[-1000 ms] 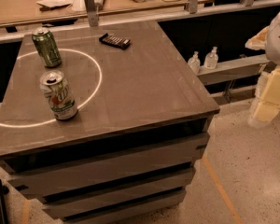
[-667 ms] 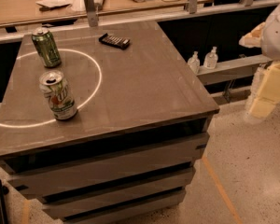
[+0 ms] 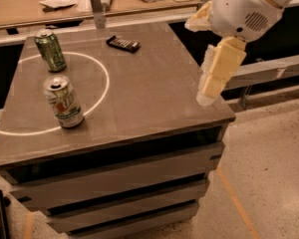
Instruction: Pick 7up can
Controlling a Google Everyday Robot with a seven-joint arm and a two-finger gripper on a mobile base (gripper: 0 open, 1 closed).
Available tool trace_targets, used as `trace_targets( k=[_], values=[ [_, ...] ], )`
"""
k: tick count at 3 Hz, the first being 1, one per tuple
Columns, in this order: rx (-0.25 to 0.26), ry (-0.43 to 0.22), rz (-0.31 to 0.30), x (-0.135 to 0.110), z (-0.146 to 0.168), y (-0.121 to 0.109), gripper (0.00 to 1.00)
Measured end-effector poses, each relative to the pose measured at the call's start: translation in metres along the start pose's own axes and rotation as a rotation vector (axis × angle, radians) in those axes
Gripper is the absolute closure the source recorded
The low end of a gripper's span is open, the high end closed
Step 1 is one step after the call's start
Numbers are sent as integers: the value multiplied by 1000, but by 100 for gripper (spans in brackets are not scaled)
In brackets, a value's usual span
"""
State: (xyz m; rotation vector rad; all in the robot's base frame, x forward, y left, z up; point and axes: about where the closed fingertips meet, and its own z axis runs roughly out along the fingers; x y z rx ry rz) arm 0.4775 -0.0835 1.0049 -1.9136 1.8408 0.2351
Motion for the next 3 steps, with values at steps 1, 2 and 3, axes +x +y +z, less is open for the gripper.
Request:
trace_targets(
  k=[1,2,3],
  values=[
    [2,-148,-33,-66,32,-22,0],
    [2,-148,-33,-66,32,-22,0],
    [-41,-265,70,-81,65,-19,0]
  ],
)
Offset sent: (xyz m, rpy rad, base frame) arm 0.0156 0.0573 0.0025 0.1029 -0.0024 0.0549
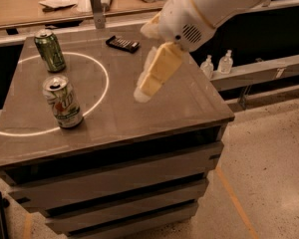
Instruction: Pick 7up can
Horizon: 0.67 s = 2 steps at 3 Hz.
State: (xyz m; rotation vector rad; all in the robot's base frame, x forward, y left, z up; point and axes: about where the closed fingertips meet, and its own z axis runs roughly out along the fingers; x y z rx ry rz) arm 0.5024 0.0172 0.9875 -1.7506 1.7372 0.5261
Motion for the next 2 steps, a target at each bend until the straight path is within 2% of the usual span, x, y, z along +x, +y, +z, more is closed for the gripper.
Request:
trace_targets(
  k=[1,2],
  values=[
    [-34,-144,73,-16,44,-6,0],
    [-57,-290,78,-36,91,-17,0]
  ],
)
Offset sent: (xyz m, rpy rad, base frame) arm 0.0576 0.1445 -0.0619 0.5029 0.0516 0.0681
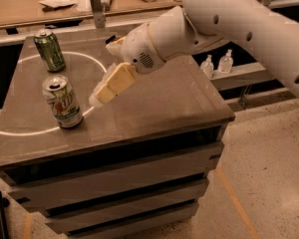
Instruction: Pick 7up can
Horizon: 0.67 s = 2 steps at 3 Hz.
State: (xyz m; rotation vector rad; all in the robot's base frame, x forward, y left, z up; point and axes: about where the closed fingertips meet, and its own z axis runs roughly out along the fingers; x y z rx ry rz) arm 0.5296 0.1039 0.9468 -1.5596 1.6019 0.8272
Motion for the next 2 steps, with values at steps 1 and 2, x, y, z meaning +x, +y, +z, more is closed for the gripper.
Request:
trace_targets(
  k=[1,2],
  values=[
    [-36,-126,-42,-17,41,-10,0],
    [-103,-219,-86,-36,70,-7,0]
  ],
)
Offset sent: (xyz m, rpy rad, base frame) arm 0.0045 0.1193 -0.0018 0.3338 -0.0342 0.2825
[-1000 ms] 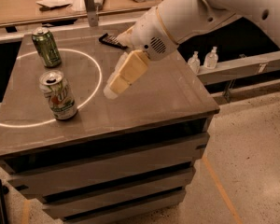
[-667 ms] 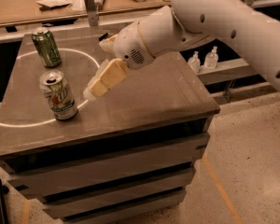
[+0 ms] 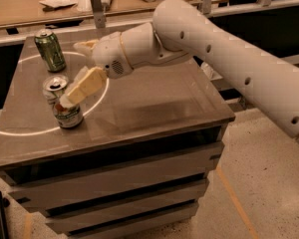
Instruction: Pick 7up can
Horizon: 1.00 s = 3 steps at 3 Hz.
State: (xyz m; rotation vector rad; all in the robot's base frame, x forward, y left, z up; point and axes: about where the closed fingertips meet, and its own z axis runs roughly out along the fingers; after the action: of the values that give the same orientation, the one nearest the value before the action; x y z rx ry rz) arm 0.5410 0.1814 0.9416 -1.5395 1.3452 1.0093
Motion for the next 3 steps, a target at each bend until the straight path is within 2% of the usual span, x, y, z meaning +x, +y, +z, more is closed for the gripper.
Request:
trace_targets(
  k=[1,2,3],
  values=[
    [-83,-53,-22,-8,20,7,0],
    [-187,-85,-16,-5,34,25,0],
    [-187,-85,-16,-5,34,25,0]
  ],
)
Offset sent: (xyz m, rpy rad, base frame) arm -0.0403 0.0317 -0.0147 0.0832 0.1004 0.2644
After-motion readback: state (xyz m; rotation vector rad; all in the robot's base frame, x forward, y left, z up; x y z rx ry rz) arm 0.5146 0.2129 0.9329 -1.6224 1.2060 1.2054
